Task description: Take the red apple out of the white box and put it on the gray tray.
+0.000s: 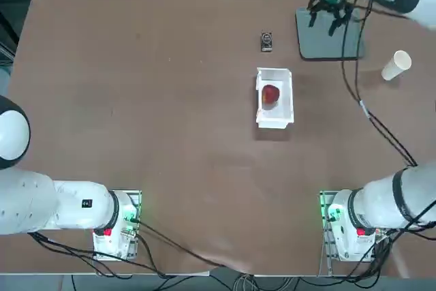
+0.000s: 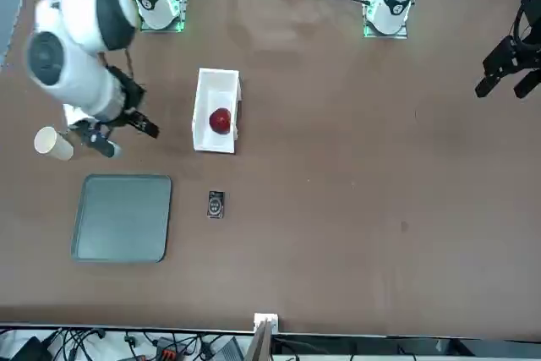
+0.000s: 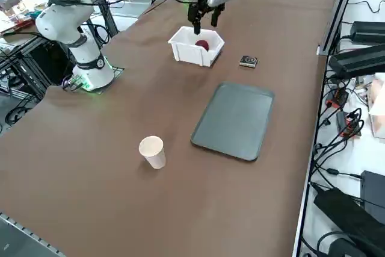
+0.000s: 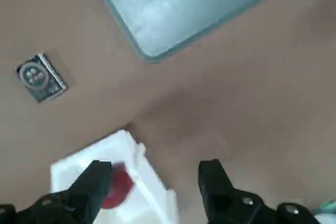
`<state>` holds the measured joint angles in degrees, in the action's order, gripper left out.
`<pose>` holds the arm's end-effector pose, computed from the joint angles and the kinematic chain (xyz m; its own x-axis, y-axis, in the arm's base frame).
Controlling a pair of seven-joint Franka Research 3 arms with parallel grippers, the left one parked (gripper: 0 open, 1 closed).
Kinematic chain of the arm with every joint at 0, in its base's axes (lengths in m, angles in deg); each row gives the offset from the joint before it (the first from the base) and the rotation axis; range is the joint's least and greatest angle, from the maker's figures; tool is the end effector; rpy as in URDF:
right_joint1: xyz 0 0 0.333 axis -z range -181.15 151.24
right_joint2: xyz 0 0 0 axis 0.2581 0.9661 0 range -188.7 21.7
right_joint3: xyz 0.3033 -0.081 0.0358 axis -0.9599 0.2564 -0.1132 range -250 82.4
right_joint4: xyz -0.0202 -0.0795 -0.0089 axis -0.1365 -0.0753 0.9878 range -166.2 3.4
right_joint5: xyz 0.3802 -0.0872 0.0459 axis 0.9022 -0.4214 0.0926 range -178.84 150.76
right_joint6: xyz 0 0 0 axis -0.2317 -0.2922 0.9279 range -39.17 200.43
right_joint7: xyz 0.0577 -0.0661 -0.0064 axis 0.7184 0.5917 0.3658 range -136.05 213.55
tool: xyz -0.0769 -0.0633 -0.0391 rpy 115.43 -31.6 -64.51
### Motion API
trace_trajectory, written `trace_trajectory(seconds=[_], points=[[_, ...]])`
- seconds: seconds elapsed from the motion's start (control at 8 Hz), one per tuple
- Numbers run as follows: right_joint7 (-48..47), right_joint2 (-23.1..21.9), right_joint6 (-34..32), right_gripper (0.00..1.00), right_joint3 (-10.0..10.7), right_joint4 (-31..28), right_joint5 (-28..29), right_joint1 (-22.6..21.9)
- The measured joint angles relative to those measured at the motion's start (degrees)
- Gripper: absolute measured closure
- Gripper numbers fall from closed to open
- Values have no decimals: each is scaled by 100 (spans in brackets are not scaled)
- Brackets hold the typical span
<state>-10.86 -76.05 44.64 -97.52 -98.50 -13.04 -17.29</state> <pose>0.5560 0.1571 0.4263 0.8224 -0.5577 -0.1124 -0.5545 -0.8299 0.0608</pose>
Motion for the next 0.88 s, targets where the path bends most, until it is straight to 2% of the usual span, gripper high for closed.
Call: trace_trajectory(seconds=[0.25,0.62,0.88], points=[[-952,-80,307,0,8,-373,118,-102],[-694,-210,331,0,115,-450,-246,-10],[-1130,-244,352,0,108,-483,-248,-14]])
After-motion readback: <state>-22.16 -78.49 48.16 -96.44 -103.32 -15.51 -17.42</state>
